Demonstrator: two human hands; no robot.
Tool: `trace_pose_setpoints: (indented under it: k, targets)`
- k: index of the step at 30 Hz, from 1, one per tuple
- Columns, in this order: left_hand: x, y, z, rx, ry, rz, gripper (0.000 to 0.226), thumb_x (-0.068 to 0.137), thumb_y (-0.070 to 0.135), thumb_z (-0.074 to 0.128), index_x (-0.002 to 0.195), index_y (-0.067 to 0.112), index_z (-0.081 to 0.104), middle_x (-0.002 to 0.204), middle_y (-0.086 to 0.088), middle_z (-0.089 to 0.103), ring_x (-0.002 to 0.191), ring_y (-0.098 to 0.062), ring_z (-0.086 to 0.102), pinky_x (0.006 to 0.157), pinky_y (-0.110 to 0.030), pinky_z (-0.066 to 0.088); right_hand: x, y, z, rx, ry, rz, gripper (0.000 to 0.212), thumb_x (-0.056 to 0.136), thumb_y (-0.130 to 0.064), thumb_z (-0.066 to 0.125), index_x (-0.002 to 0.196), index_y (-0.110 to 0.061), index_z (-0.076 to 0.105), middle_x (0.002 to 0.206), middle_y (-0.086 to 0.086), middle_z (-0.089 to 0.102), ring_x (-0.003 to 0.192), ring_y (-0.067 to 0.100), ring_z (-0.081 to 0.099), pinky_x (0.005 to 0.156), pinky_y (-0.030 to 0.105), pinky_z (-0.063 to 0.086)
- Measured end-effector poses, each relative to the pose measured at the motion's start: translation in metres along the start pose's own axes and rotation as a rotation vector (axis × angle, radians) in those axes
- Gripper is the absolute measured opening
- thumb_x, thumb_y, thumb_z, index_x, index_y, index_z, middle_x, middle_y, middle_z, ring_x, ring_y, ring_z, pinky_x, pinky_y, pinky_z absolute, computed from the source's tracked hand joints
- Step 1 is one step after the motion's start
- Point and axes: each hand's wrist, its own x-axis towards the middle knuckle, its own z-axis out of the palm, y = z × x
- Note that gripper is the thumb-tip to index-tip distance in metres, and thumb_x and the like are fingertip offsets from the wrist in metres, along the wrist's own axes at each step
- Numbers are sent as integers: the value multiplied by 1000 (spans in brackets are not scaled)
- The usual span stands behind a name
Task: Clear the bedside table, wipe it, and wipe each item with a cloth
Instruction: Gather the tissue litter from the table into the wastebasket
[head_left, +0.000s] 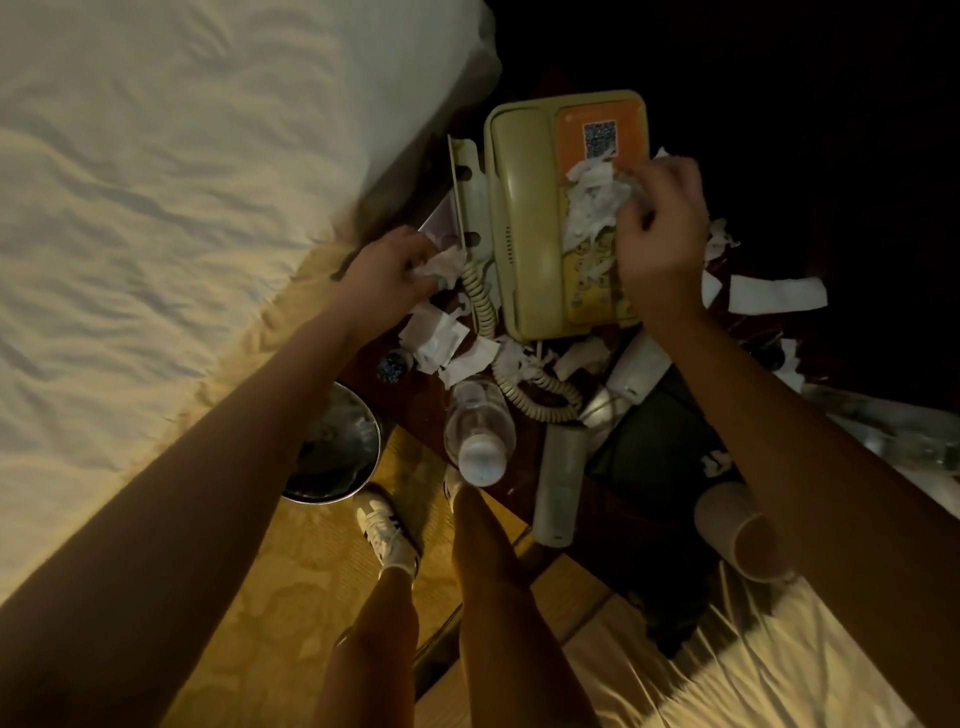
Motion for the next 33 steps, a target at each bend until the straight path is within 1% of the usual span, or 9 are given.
trace_pose_setpoints:
  k: [2, 4, 8, 12, 18, 21, 25, 29, 33]
  targets:
    - [-1, 2, -6, 5, -97, -18, 29, 87, 13, 67, 115, 10, 59, 107, -6, 58, 94, -21, 56, 79, -35, 46, 4, 0, 3, -35, -137, 5, 42, 89, -4, 49, 131, -8, 55, 131, 20, 42, 112, 9, 40, 88, -5, 28]
    - [1, 4, -11, -5, -252, 10, 56, 83, 16, 73, 133, 18, 47, 119, -2, 52, 101, -17, 53, 79, -29, 45, 5, -1, 4, -95, -228, -25, 47, 90, -13, 54, 137, -14, 50, 138, 17, 35, 114, 5, 37, 87, -2, 31]
    - [8, 0, -13, 92, -455, 3, 86, 74, 17, 80, 143, 25, 30, 143, -4, 31, 124, -26, 44, 96, -42, 49, 5, 1, 7, -200, -302, -96, 49, 88, -28, 57, 135, -17, 52, 139, 16, 36, 123, 25, 47, 92, 28, 46]
    - [7, -9, -13, 151, -474, 54, 76, 75, 16, 79, 137, 34, 39, 141, -3, 25, 125, -28, 40, 94, -34, 45, 2, 5, 15, -201, -276, -97, 38, 87, -25, 58, 124, -15, 60, 138, 16, 39, 124, 29, 46, 94, 38, 48]
    - [1, -13, -4, 419, -481, 207, 69, 75, 23, 77, 133, 42, 45, 142, -5, 23, 117, -30, 48, 90, -40, 52, -9, 14, 24, -157, -93, -168, 18, 89, -14, 57, 97, 0, 64, 118, 27, 52, 106, 36, 57, 86, 35, 51]
    - [-2, -13, -3, 540, -462, 264, 64, 78, 22, 73, 130, 44, 44, 140, -7, 25, 113, -30, 50, 79, -44, 55, -13, 14, 25, -176, -94, -154, 13, 87, -8, 57, 94, 1, 63, 110, 27, 54, 98, 33, 57, 84, 17, 42]
    - [-4, -15, -1, 567, -399, 284, 47, 79, 20, 68, 123, 31, 55, 133, -12, 34, 91, -29, 53, 67, -38, 50, -17, 8, 22, -120, -142, -69, 15, 86, -6, 57, 96, 4, 61, 105, 27, 55, 92, 25, 55, 79, -4, 27]
    - [0, -18, -2, 471, -330, 279, 24, 84, 10, 62, 108, 16, 64, 124, -14, 44, 92, -34, 57, 73, -48, 52, -27, 2, 13, -40, -137, 52, 16, 88, -6, 54, 98, 6, 57, 100, 23, 58, 86, 15, 50, 68, 6, 31]
    - [8, -17, -7, 277, -281, 238, 15, 86, 3, 62, 100, 6, 61, 105, -13, 55, 93, -30, 57, 74, -40, 48, -43, -3, -2, 51, -110, 74, 28, 90, -3, 49, 116, 3, 57, 112, 19, 59, 99, 9, 53, 81, 3, 36]
